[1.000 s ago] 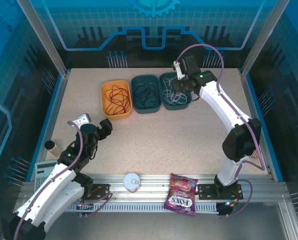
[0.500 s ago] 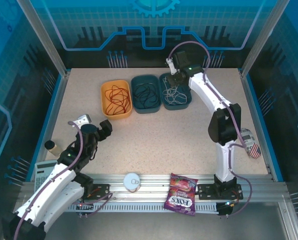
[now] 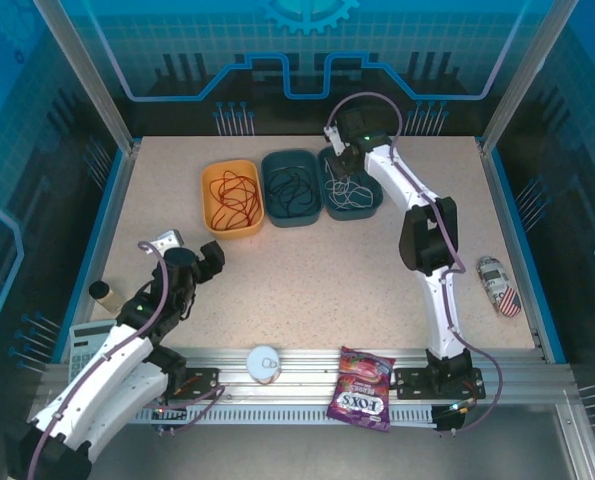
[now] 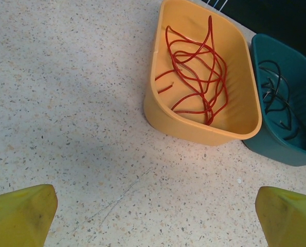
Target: Untangle the cables
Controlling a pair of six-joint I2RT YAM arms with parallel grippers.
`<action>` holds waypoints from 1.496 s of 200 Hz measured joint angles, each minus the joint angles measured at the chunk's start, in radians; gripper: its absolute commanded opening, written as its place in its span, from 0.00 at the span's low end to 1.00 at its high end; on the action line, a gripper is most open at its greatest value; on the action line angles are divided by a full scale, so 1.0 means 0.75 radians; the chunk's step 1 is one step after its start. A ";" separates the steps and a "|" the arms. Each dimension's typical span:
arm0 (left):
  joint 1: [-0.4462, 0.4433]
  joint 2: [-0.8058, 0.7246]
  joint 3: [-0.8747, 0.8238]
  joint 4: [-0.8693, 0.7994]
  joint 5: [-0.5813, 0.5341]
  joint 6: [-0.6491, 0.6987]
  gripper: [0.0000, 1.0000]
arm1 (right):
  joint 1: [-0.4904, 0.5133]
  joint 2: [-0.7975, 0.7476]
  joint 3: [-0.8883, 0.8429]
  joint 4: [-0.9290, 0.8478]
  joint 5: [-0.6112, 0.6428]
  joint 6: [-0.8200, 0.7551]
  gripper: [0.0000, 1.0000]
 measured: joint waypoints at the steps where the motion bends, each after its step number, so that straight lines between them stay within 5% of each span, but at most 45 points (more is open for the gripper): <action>1: 0.000 0.002 0.000 0.001 0.000 0.000 0.99 | -0.001 0.002 0.001 0.000 0.000 0.001 0.12; 100: 0.003 0.073 0.013 0.010 0.002 0.001 0.99 | -0.054 0.045 0.005 -0.068 0.009 0.008 0.36; 139: 0.004 0.073 0.016 0.010 0.010 0.001 0.99 | -0.055 -0.054 -0.077 -0.070 -0.015 0.037 0.64; 177: 0.004 0.060 0.016 0.001 0.010 0.011 0.99 | -0.055 -0.363 -0.329 0.005 -0.056 0.084 0.85; 190: 0.004 0.041 0.016 -0.005 0.010 0.012 0.99 | -0.055 -0.481 -0.436 0.054 -0.060 0.109 1.00; 299: 0.010 -0.126 0.016 -0.083 -0.054 0.106 0.99 | -0.056 -1.330 -1.515 0.493 0.042 0.266 1.00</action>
